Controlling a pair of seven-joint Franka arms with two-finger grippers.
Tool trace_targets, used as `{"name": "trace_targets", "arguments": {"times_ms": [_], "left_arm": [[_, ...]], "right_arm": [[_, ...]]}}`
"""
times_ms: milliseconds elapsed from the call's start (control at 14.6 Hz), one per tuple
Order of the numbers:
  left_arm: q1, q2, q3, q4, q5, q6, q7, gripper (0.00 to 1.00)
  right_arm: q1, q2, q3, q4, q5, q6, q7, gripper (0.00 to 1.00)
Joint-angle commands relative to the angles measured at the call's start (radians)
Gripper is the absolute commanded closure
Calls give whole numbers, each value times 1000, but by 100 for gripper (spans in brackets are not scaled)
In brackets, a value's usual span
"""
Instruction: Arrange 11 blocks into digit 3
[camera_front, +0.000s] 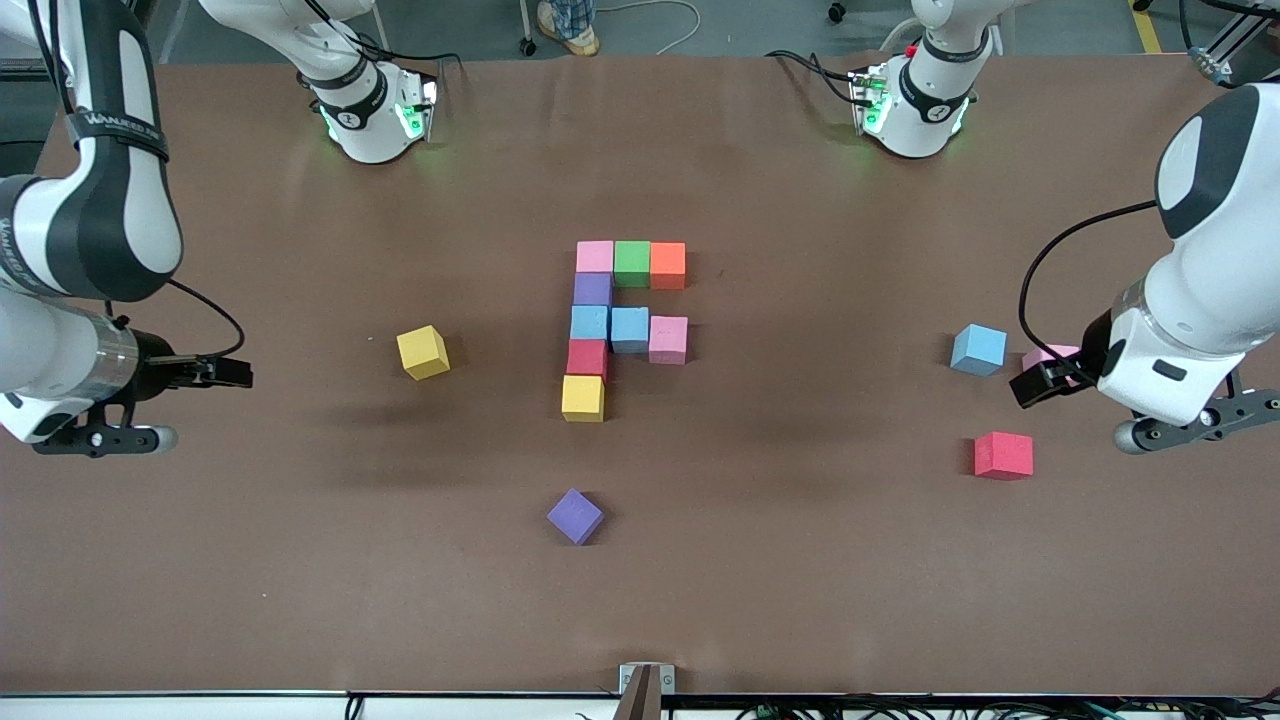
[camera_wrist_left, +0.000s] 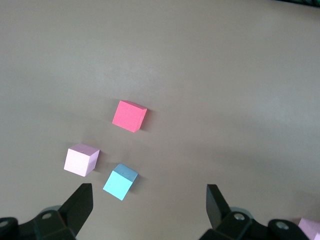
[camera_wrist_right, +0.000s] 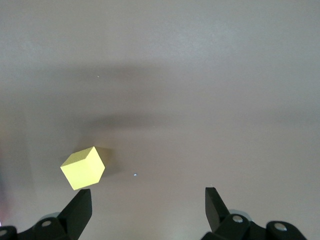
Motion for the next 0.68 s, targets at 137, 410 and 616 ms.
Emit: {"name": "trace_targets", "arguments": {"times_ms": [137,410,616], "left_arm": [[-189,-159,313,-67,-182,-66,143,0],[-224,-234,421,-122,-235,-74,289,0],[-235,-270,476,-147,-263,-74,358,0]], "right_arm": [[-20,-77,18,-18,-58,-44,-13,0],[-105,-103,20,-18,-66,-61,-87,0],[-178,-138,20,-16,-57,-116,-134,0]]}}
